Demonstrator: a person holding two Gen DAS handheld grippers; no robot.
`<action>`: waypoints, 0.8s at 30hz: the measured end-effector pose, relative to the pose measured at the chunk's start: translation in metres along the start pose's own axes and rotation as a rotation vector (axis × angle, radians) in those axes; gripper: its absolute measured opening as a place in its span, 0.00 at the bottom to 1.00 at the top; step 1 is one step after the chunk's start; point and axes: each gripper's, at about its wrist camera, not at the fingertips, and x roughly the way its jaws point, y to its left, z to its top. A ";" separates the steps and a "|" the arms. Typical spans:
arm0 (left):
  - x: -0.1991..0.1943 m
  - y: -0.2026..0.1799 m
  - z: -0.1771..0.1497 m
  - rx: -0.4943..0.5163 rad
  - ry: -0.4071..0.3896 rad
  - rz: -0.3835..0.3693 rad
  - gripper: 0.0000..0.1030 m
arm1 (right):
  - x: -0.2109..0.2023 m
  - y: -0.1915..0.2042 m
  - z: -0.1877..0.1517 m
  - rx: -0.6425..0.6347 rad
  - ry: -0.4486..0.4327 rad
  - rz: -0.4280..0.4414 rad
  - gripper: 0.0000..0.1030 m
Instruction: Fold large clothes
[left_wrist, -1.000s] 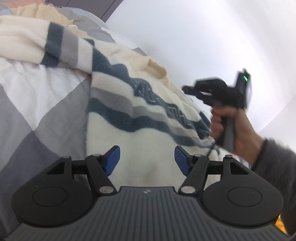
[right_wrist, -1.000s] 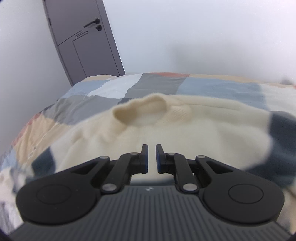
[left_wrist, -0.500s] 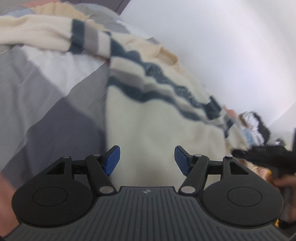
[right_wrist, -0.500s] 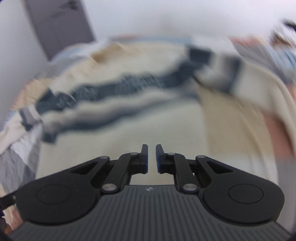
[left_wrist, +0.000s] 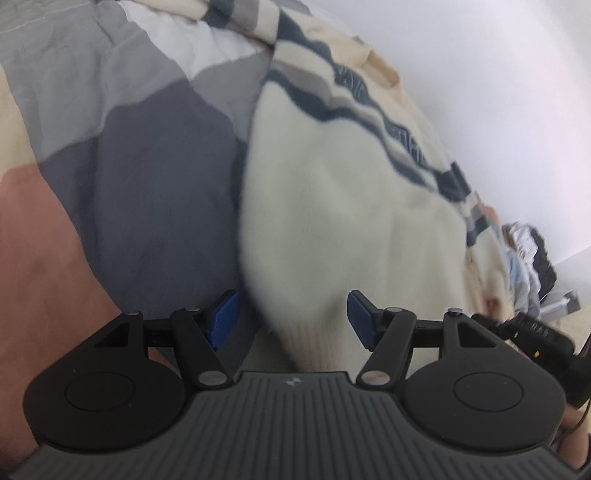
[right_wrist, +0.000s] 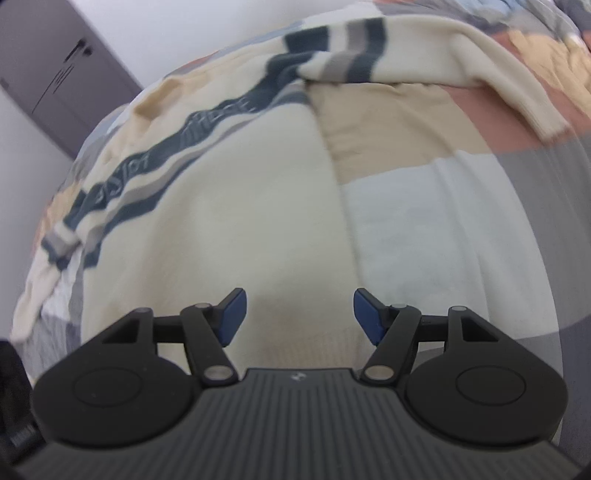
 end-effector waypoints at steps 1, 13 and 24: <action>0.003 -0.001 -0.001 0.000 0.010 0.002 0.67 | 0.000 -0.004 0.000 0.016 0.000 -0.007 0.65; 0.013 -0.003 -0.001 -0.005 0.015 -0.005 0.67 | 0.032 -0.028 -0.007 0.157 0.129 0.029 0.46; 0.013 0.016 0.002 -0.126 0.023 -0.098 0.68 | -0.017 -0.028 0.003 0.099 -0.165 -0.017 0.09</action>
